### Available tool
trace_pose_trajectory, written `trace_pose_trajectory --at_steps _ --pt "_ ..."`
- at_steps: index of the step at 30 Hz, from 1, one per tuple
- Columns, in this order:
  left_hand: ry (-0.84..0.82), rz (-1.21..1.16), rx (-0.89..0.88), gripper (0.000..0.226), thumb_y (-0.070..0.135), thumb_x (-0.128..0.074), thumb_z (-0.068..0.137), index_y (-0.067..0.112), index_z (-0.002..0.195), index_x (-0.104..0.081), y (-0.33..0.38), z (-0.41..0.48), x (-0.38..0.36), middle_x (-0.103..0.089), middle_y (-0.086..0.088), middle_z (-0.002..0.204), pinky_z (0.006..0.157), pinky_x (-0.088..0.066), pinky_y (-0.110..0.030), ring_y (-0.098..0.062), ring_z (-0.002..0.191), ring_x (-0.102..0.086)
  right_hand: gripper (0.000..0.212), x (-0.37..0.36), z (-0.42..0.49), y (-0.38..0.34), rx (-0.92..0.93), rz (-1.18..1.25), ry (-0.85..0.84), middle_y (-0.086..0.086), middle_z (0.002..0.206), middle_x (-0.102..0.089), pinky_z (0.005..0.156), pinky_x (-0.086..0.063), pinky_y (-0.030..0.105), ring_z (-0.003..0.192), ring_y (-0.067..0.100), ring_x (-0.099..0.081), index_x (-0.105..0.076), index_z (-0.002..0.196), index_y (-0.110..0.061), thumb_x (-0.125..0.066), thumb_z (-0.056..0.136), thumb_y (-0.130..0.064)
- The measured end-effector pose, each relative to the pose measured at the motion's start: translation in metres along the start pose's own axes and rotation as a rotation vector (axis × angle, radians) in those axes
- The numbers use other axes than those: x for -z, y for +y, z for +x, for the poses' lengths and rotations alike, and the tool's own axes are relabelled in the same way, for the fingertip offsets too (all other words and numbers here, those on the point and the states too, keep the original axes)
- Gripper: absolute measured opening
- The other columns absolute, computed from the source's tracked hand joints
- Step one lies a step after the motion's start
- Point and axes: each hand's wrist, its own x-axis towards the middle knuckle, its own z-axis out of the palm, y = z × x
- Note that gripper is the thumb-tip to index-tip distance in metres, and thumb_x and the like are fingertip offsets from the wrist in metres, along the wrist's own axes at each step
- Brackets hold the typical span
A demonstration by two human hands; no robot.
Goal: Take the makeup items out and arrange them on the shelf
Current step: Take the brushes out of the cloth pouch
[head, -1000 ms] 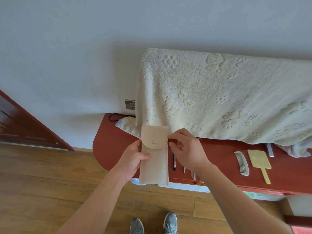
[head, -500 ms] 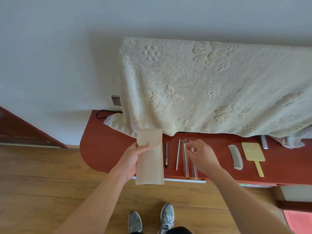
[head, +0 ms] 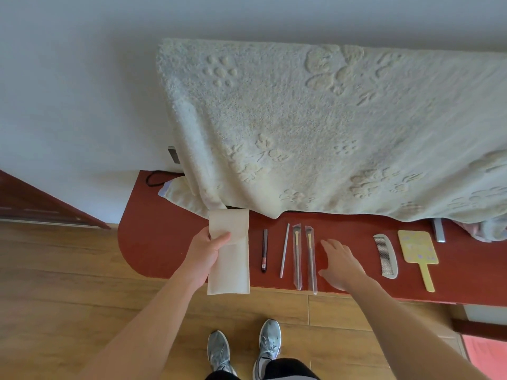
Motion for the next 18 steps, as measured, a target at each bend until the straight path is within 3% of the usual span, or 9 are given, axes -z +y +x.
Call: trace_pose_trajectory --at_steps 3,13,18 --pt "0.046 0.034 0.003 0.039 0.036 -0.075 0.081 0.023 0.116 -0.065 -0.005 0.011 0.000 -0.075 0.000 0.106 0.092 -0.055 -0.054 -0.023 0.098 -0.072 0.089 -0.006 0.005 0.003 0.001 -0.025 0.006 0.000 0.161 -0.014 0.116 -0.031 0.040 0.146 0.026 -0.017 -0.015 0.155 -0.018 -0.070 0.086 -0.031" --pt "0.193 0.133 0.020 0.028 0.028 -0.072 0.086 0.021 0.111 -0.064 -0.020 0.041 0.000 -0.073 -0.001 0.103 0.086 -0.058 -0.045 -0.022 0.095 -0.071 0.091 -0.012 0.005 0.003 -0.011 -0.039 0.056 -0.006 0.161 -0.012 0.112 -0.038 0.040 0.146 0.022 -0.015 -0.016 0.154 -0.024 -0.072 0.084 -0.036" --pt "0.242 0.131 0.012 0.023 0.024 -0.071 0.088 0.020 0.110 -0.063 -0.025 0.050 -0.001 -0.071 0.000 0.103 0.079 -0.055 -0.034 -0.019 0.095 -0.068 0.091 -0.015 0.006 0.003 -0.026 -0.032 0.063 -0.007 0.161 -0.011 0.112 -0.038 0.040 0.146 0.021 -0.013 -0.015 0.155 -0.025 -0.073 0.084 -0.034"
